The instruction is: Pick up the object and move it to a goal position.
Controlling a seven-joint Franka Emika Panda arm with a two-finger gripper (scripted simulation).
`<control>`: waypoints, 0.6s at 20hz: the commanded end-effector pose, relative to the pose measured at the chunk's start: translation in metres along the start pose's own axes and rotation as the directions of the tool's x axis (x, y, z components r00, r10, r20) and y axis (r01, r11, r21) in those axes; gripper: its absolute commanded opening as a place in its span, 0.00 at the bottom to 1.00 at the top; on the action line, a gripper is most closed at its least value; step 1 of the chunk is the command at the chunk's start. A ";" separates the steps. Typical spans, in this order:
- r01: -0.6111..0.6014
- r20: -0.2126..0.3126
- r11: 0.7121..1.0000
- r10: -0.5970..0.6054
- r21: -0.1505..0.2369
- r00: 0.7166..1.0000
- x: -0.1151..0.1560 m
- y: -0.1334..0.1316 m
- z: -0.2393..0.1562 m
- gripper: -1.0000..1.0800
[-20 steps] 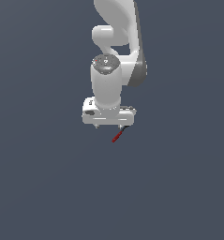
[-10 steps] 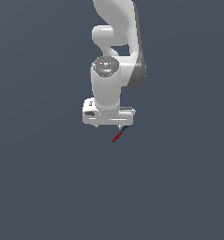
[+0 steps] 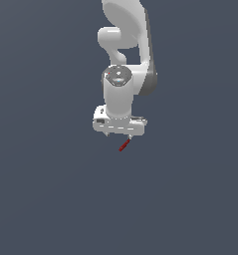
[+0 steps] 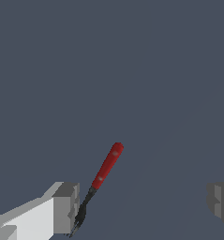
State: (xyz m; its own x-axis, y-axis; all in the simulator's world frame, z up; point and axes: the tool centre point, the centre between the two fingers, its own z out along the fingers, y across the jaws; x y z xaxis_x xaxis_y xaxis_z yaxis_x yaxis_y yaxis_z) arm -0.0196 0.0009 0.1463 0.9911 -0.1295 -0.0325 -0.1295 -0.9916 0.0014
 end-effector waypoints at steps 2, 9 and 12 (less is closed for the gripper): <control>-0.058 -0.003 0.998 0.058 0.002 0.998 -0.007 -0.008 0.012 0.96; -0.209 -0.010 0.978 0.209 0.007 0.978 -0.028 -0.027 0.040 0.96; -0.275 -0.013 0.961 0.275 0.010 0.961 -0.038 -0.034 0.052 0.96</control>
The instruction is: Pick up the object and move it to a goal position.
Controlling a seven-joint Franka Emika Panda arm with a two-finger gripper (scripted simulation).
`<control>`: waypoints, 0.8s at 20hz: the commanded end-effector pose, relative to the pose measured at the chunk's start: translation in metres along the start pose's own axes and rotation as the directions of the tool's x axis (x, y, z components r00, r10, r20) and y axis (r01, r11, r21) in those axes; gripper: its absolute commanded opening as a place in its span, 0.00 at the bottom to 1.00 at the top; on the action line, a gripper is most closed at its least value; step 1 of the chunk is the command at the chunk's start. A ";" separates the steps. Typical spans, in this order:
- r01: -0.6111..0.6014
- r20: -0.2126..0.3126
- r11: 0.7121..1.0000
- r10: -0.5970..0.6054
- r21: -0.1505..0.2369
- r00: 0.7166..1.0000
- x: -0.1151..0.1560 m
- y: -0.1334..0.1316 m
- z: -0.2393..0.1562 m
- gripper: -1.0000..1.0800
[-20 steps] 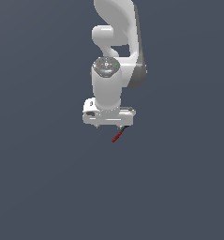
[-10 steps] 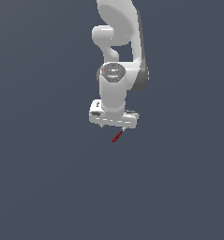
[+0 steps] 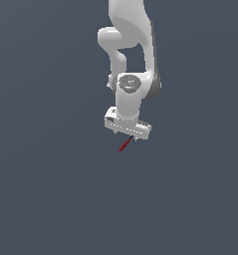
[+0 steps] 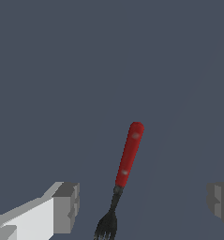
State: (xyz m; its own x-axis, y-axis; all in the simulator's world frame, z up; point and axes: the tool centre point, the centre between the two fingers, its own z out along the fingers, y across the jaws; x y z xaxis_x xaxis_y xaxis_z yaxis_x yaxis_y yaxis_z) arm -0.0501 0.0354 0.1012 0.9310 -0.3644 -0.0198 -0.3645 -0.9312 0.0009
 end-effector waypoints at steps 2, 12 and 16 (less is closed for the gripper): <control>-0.080 -0.005 0.997 0.080 0.002 0.997 -0.014 -0.005 0.014 0.96; -0.241 -0.015 0.970 0.241 0.005 0.970 -0.043 -0.011 0.039 0.96; -0.273 -0.018 0.962 0.273 0.006 0.962 -0.049 -0.011 0.044 0.96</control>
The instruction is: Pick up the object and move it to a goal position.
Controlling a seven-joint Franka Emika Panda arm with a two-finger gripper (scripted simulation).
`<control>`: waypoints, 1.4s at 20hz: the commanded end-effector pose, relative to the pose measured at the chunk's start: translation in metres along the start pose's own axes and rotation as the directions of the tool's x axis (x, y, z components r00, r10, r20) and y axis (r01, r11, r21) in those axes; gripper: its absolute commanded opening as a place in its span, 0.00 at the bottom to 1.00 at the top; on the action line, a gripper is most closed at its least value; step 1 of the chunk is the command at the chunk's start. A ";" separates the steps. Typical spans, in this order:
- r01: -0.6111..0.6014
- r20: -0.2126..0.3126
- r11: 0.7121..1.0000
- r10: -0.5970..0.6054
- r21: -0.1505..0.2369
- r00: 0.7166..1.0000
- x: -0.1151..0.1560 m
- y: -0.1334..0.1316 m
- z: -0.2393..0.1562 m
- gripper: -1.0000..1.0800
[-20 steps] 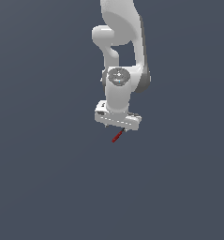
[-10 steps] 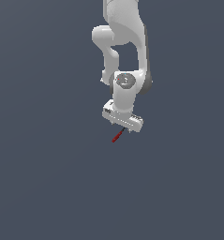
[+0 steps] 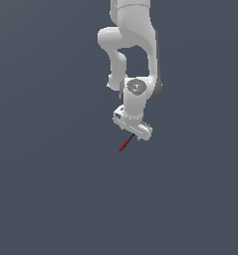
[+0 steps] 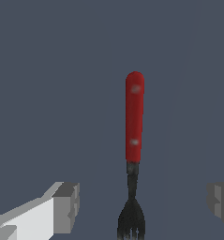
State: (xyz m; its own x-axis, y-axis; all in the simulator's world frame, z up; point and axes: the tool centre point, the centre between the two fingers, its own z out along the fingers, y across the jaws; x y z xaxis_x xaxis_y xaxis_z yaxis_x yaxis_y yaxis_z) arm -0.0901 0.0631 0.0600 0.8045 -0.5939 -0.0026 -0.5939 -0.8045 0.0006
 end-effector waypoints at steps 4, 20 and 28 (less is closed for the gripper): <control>-0.028 -0.003 1.000 0.028 0.001 1.000 -0.005 0.001 0.004 0.96; -0.028 -0.002 1.000 0.028 0.001 1.000 -0.005 0.001 0.047 0.96; -0.028 -0.002 1.000 0.028 0.001 1.000 -0.005 0.001 0.054 0.00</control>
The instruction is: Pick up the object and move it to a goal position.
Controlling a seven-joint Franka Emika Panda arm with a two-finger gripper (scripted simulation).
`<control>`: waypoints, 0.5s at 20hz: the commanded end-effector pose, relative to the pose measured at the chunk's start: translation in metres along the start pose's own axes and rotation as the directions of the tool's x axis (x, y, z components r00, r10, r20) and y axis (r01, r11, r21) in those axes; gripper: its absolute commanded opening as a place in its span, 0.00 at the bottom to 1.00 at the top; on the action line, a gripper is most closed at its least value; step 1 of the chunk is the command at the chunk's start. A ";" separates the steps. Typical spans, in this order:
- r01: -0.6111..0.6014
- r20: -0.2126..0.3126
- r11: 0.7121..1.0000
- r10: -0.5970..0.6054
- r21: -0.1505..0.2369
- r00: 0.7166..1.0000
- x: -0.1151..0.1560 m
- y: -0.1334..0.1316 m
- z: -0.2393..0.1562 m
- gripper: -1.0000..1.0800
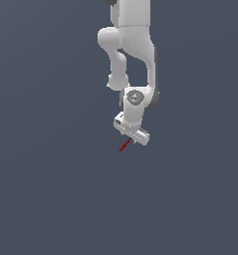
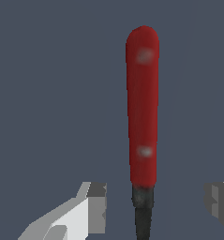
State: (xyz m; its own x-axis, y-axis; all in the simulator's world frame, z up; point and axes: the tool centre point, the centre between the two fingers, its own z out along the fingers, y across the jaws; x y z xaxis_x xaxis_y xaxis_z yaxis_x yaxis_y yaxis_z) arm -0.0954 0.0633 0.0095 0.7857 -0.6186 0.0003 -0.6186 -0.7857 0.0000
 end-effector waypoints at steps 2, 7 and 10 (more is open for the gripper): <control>0.003 0.000 1.000 -0.003 0.000 1.000 -0.001 -0.002 0.003 0.00; 0.003 0.000 1.000 -0.003 0.000 1.000 -0.001 -0.002 0.003 0.00; -0.002 -0.001 1.000 0.002 0.000 1.000 0.002 0.001 -0.001 0.00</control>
State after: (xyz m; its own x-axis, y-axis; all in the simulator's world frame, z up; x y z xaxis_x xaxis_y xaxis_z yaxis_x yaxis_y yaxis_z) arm -0.0947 0.0612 0.0099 0.7836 -0.6212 0.0016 -0.6212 -0.7836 0.0001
